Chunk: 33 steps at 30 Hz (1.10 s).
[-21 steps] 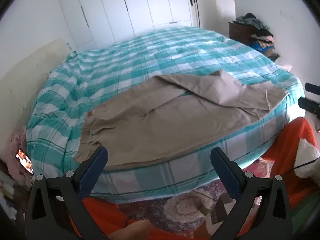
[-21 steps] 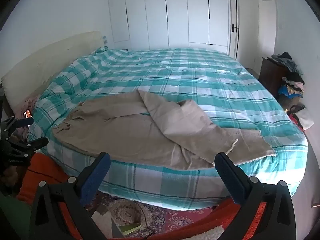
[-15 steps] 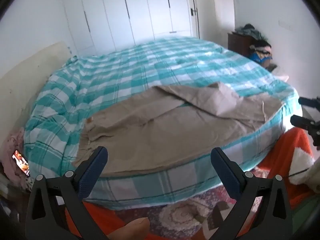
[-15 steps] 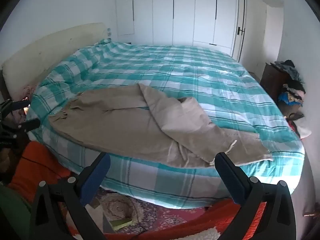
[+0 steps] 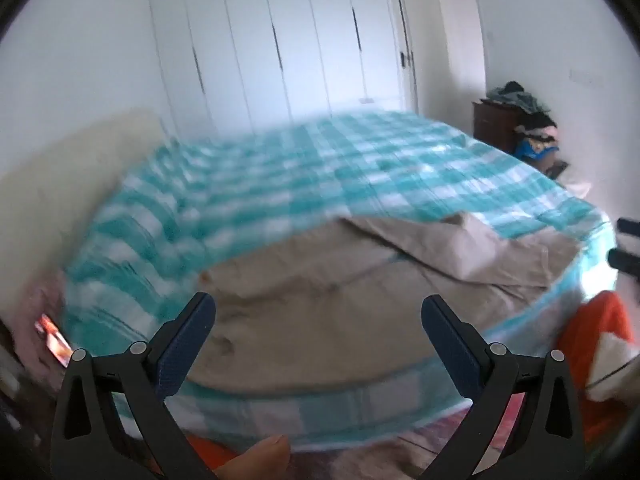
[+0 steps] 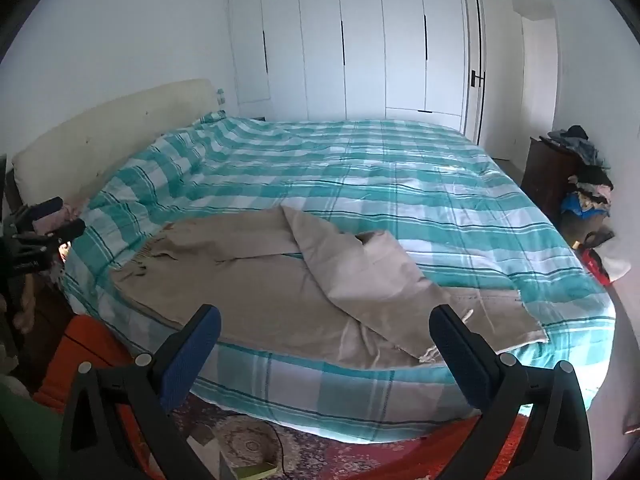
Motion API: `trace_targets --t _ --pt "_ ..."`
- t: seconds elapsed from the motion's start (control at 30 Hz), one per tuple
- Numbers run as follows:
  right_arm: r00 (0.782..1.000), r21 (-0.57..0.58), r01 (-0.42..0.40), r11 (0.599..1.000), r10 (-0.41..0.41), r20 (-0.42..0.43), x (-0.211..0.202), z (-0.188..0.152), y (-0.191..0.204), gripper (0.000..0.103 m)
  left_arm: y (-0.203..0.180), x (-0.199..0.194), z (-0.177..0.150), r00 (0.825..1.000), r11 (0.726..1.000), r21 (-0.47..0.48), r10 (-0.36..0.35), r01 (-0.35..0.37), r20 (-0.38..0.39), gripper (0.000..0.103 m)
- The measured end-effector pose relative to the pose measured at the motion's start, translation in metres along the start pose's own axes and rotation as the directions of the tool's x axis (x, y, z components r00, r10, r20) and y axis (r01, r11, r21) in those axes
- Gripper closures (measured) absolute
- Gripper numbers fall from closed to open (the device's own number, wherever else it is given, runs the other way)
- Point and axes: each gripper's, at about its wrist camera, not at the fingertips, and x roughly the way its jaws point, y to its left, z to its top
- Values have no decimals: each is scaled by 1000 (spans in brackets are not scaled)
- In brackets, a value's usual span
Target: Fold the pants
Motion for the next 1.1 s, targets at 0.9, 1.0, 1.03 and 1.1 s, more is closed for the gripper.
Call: trace_targets --t 0.9,1.0,1.03,1.1 --pt "992 71 -18 997 26 -124 26 -16 -4 0 -30 35 -28 969 993 -3 -116 119 -219 0" --pt "992 73 -16 997 25 -124 26 -16 -4 0 -31 36 -28 970 993 3 -114 118 -216 0" --pt "992 73 -15 997 24 -125 26 -16 -3 0 -31 36 -28 970 993 4 -114 118 -214 0" --pt "991 77 -14 997 24 -130 27 -16 -3 0 -31 36 -27 971 993 5 -115 119 -212 0"
